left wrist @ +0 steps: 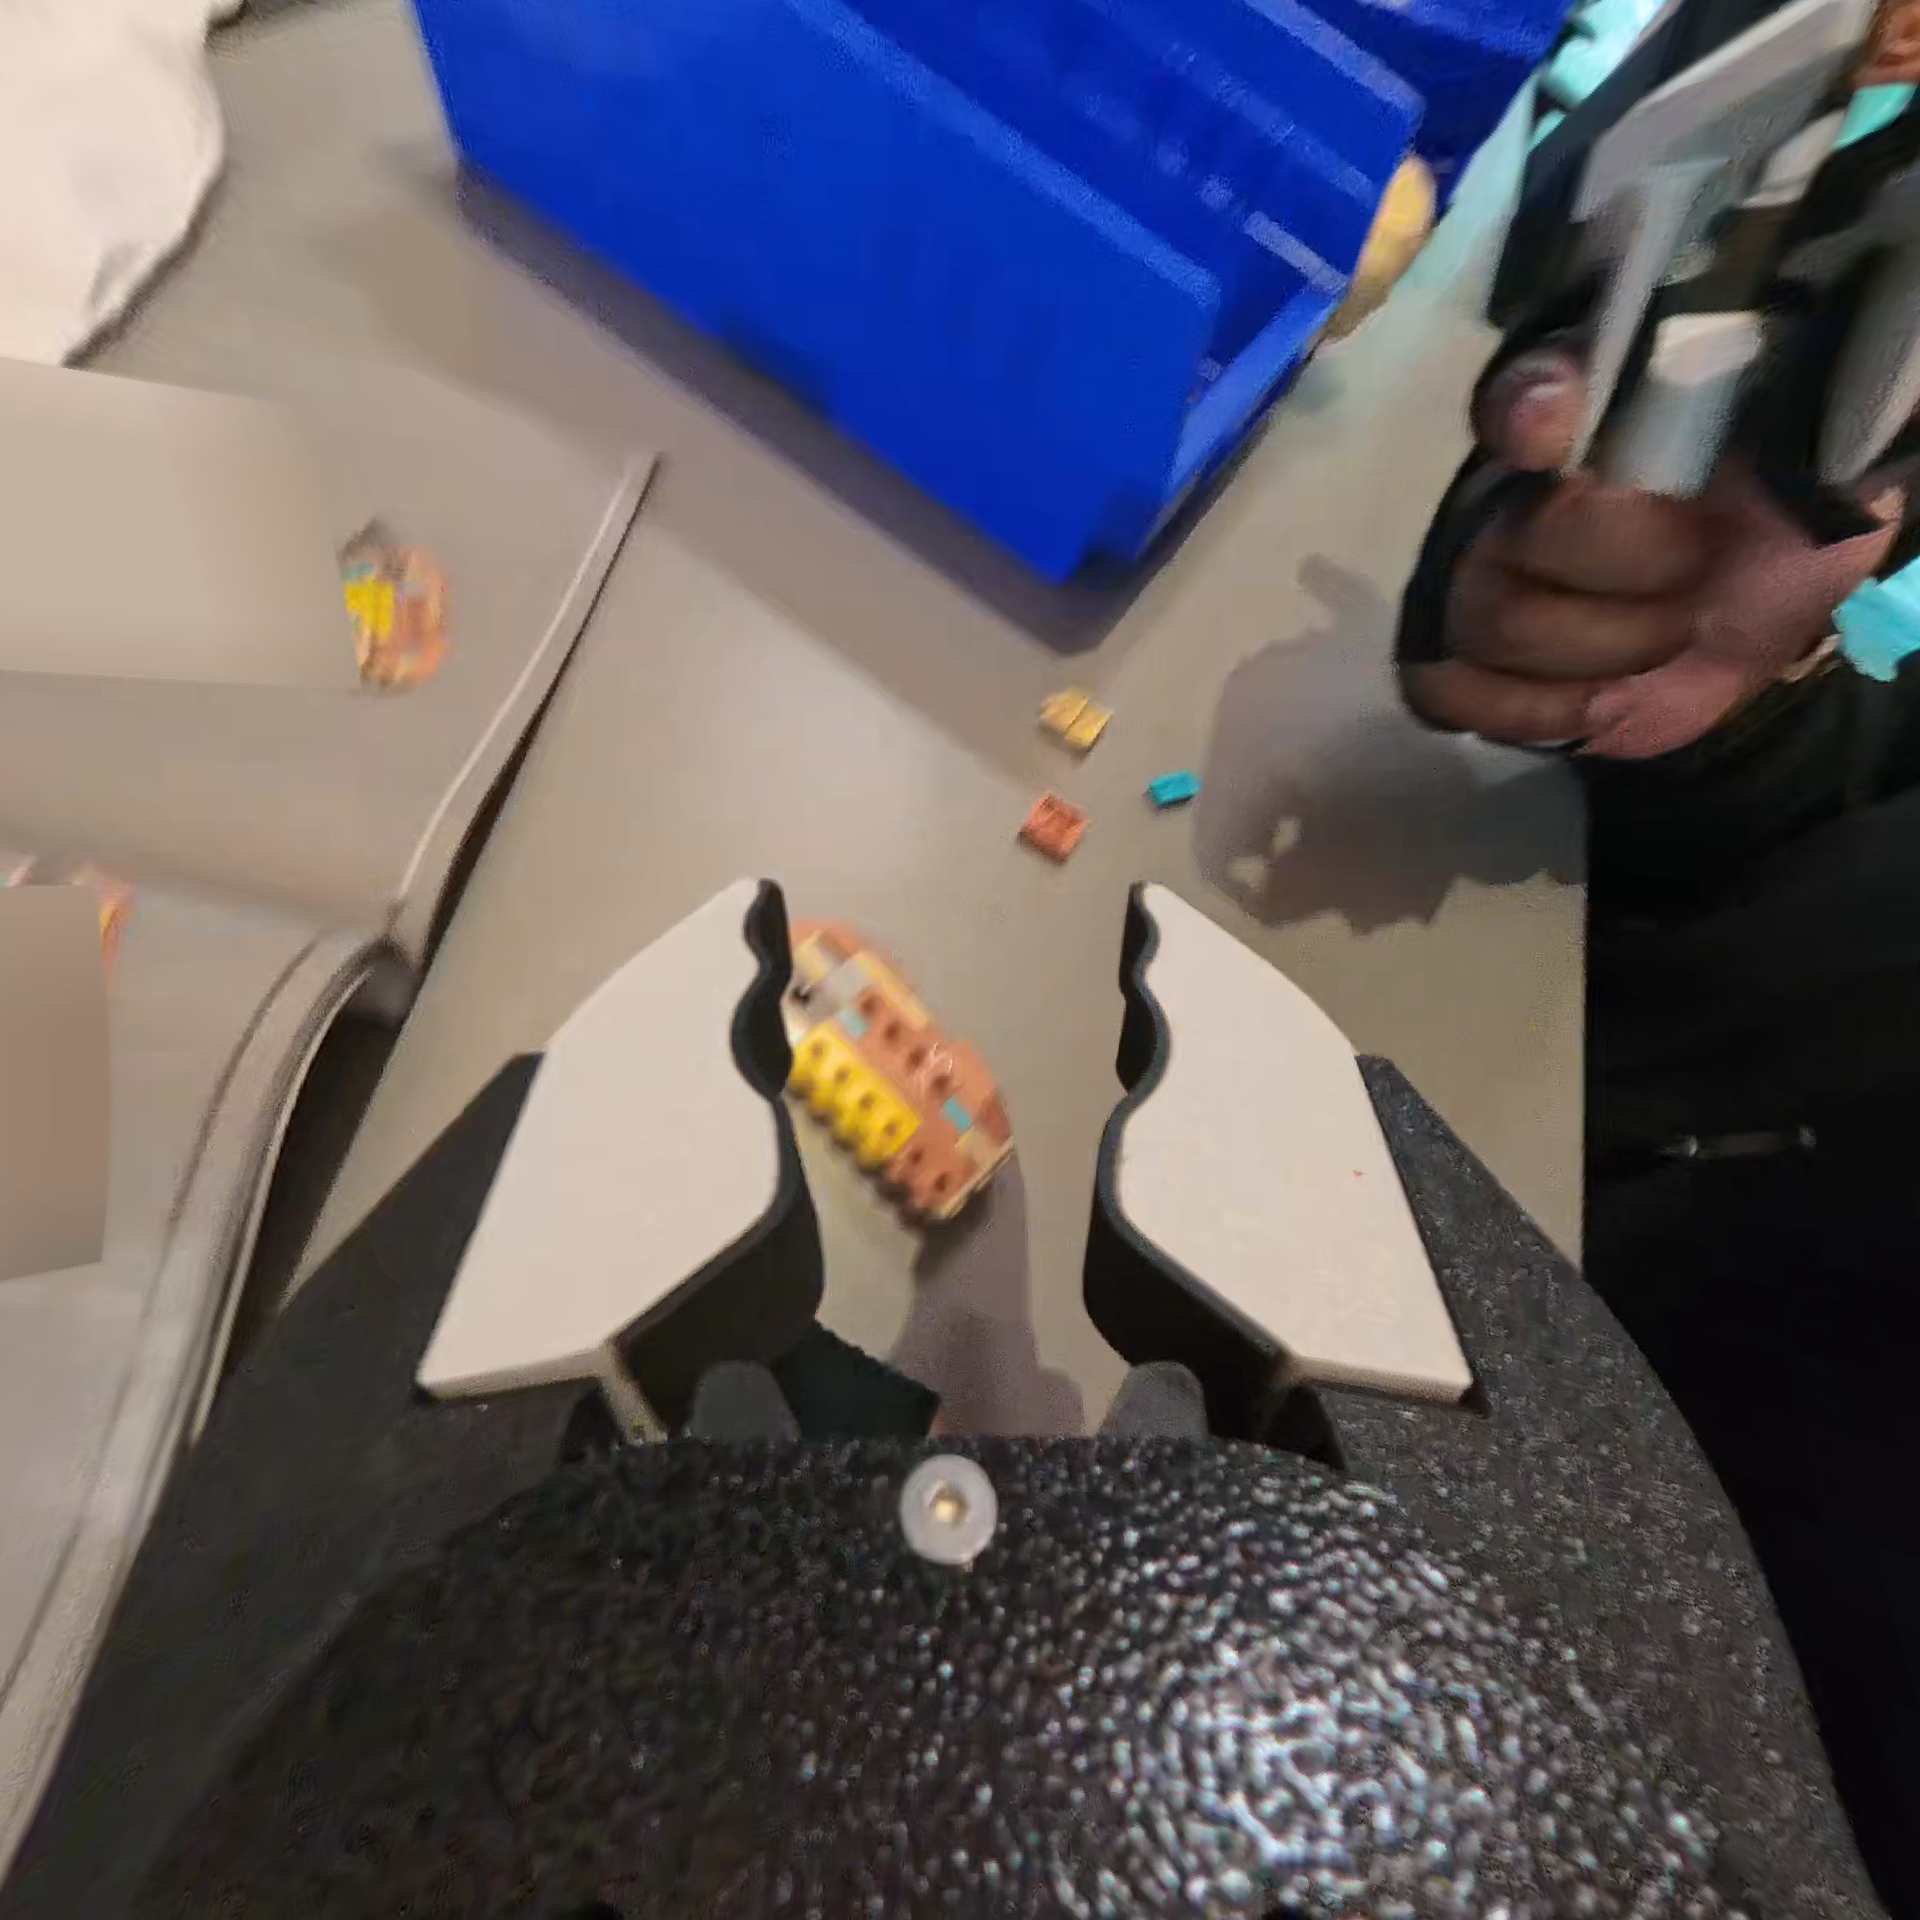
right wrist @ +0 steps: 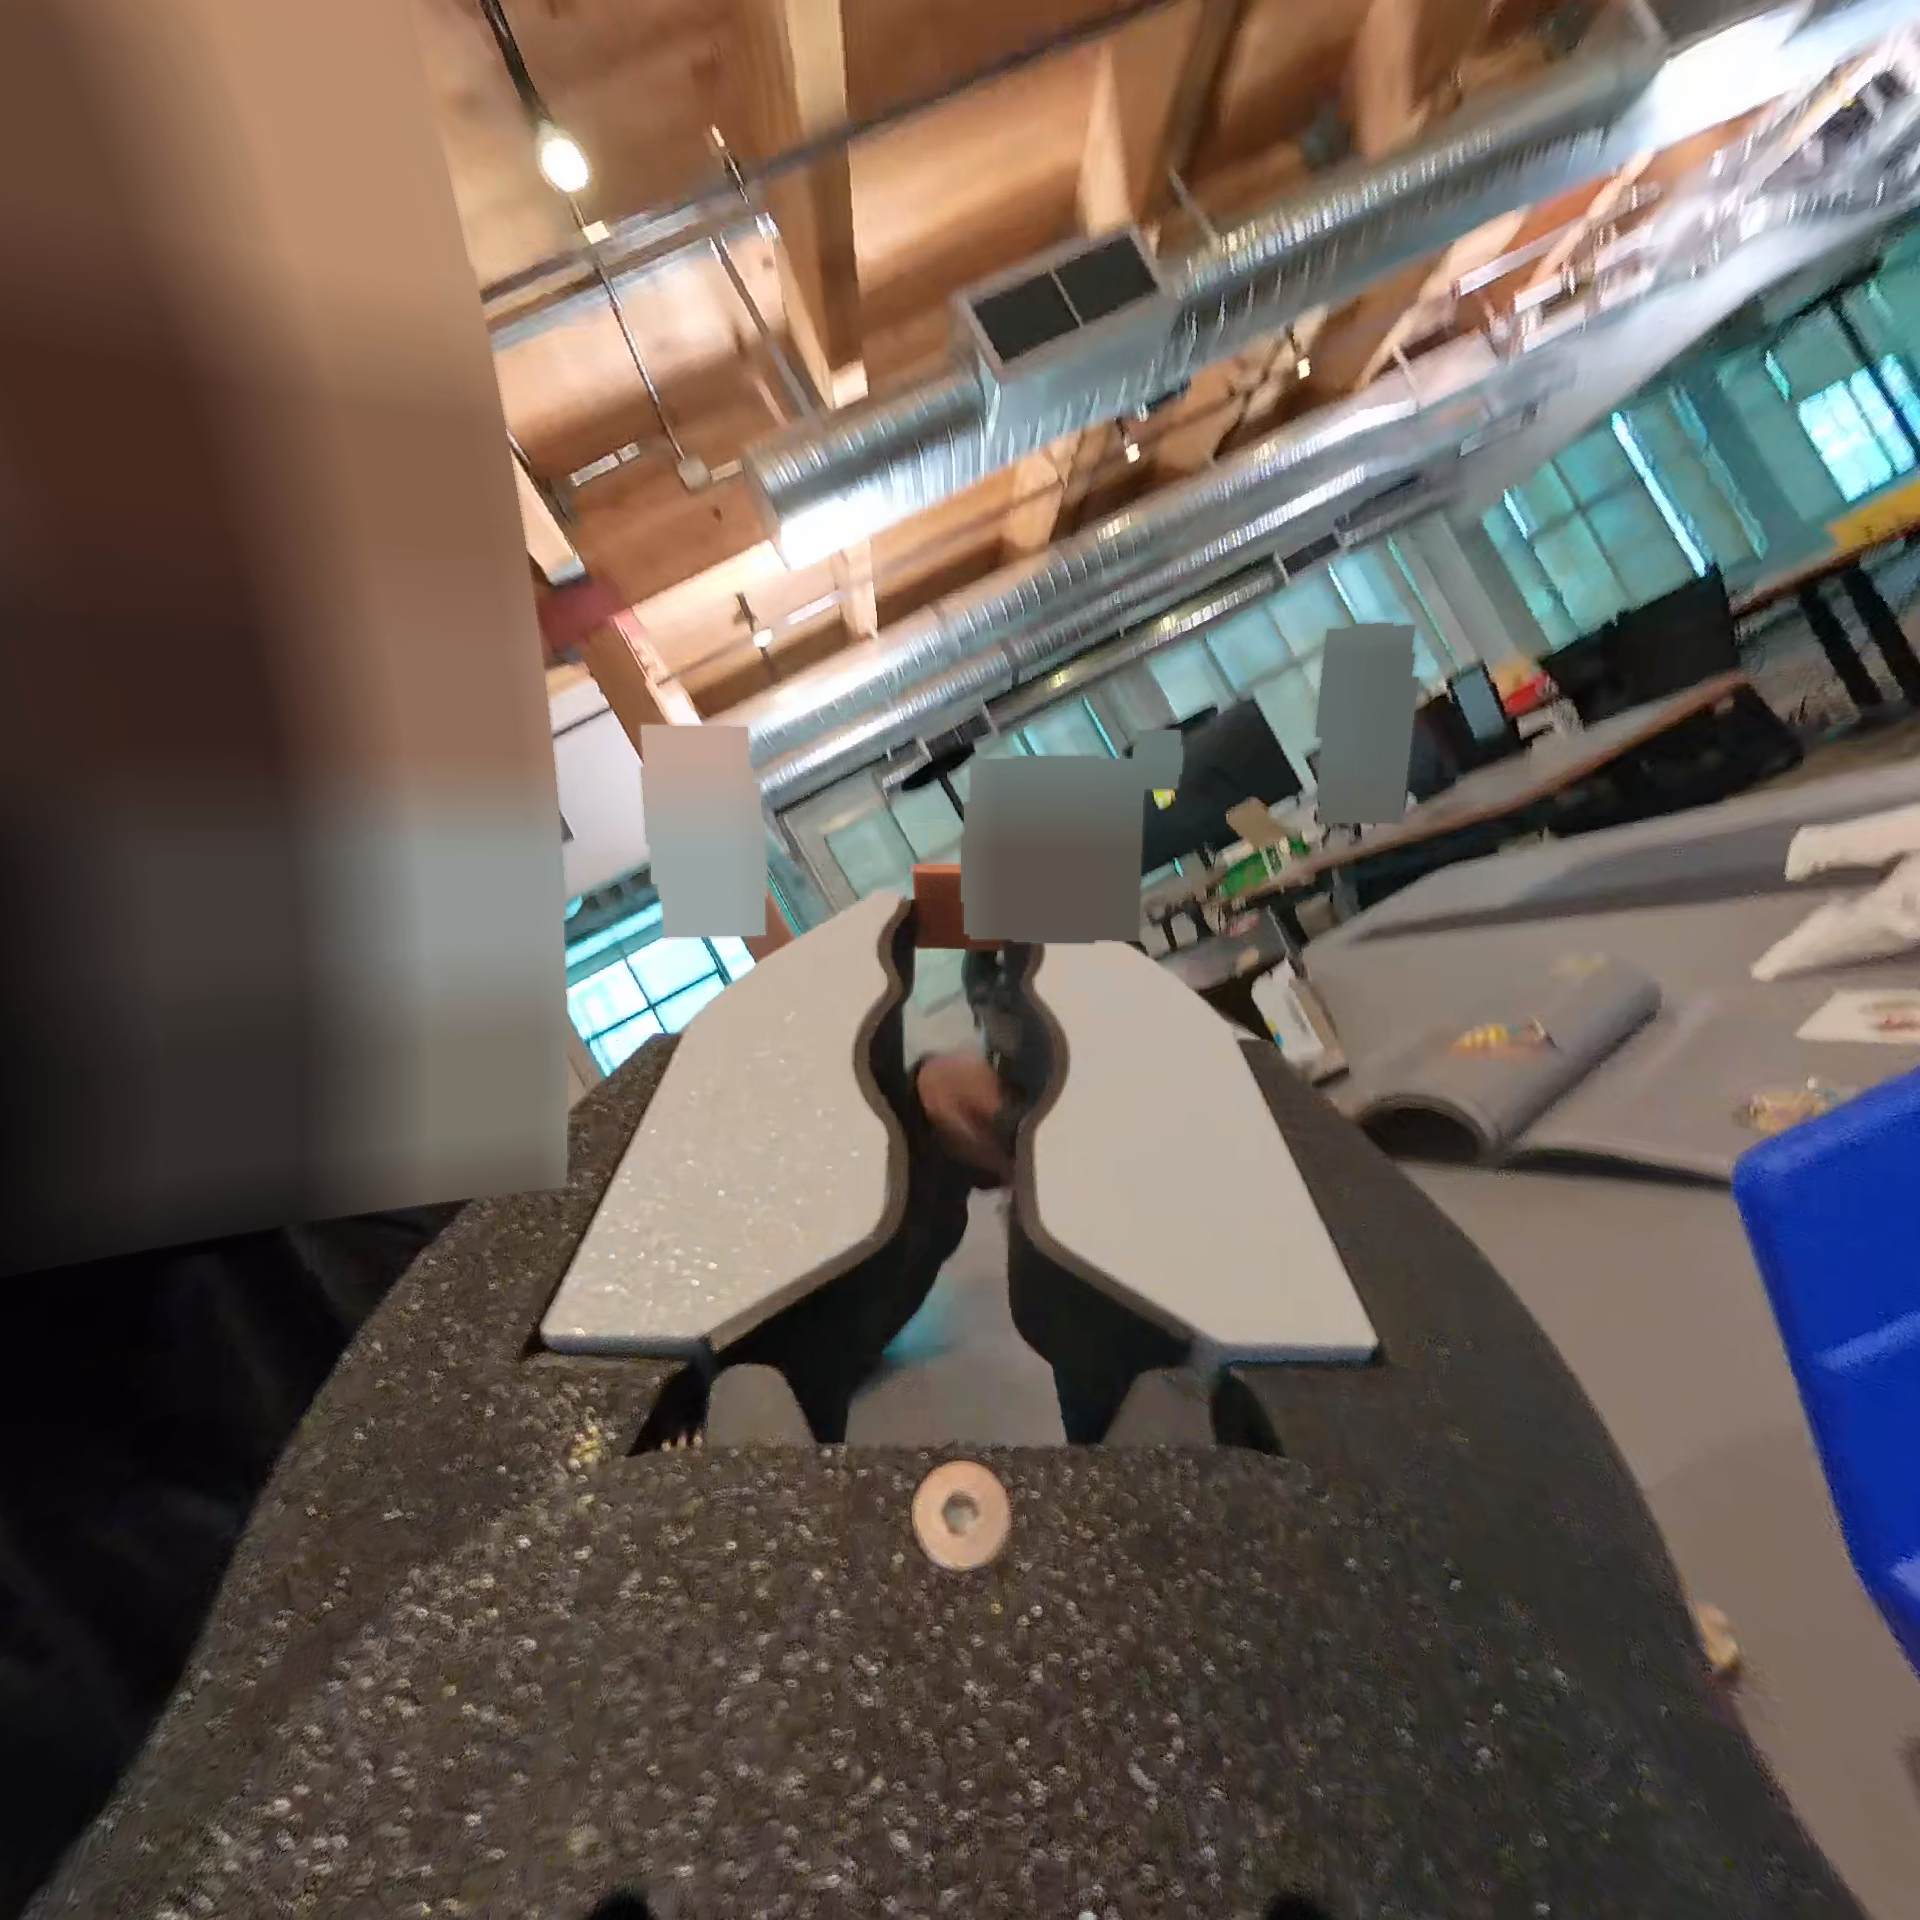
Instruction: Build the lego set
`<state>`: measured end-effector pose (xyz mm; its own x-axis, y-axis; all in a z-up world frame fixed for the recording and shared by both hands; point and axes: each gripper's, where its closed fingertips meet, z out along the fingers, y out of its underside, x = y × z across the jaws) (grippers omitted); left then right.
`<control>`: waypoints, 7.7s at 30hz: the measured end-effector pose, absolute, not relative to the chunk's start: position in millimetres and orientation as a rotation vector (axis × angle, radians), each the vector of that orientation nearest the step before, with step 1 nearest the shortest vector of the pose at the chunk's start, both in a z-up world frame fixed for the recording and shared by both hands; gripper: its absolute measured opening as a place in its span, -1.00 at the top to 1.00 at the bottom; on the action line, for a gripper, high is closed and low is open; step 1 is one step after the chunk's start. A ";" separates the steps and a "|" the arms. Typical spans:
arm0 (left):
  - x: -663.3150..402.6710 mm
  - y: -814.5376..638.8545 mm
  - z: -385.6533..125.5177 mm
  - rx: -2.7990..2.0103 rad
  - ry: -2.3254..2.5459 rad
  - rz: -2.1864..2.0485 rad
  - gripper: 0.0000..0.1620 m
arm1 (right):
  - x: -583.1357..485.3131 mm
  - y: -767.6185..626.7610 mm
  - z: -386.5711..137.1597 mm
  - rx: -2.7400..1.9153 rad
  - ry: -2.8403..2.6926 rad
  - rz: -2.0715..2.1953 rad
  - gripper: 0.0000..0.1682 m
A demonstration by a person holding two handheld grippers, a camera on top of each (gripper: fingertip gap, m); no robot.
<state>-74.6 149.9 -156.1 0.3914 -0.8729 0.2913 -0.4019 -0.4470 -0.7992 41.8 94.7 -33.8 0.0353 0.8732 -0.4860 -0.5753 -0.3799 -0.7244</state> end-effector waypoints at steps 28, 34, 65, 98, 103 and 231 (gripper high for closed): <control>-70.9 137.8 -211.7 -1.541 1.715 -0.561 0.00 | -30.6 94.8 -137.7 -1.848 -0.596 1.551 0.81; -40.4 125.5 -163.7 -1.292 1.416 -0.523 0.00 | -28.0 104.4 -140.3 -1.875 -0.489 1.579 0.81; -21.3 111.7 -140.4 -1.042 1.324 -0.226 0.00 | -24.8 99.1 -137.1 -1.849 -0.522 1.545 0.81; -18.0 104.7 -145.7 -0.976 1.384 -0.203 -0.01 | -21.2 91.1 -144.7 -1.885 -0.668 1.545 0.81; -18.1 105.1 -145.9 -0.973 1.385 -0.194 -0.01 | -21.2 91.3 -145.0 -1.887 -0.671 1.537 0.81; -43.4 114.9 -127.5 -1.455 1.079 -1.233 0.73 | 28.3 114.1 -185.3 -1.941 -1.160 0.616 0.72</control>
<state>-43.4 114.9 -127.5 0.1157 -0.9749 0.1902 -0.0589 -0.1979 -0.9785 28.3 114.1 -185.3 0.4669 0.8842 -0.0158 0.5077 -0.2826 -0.8139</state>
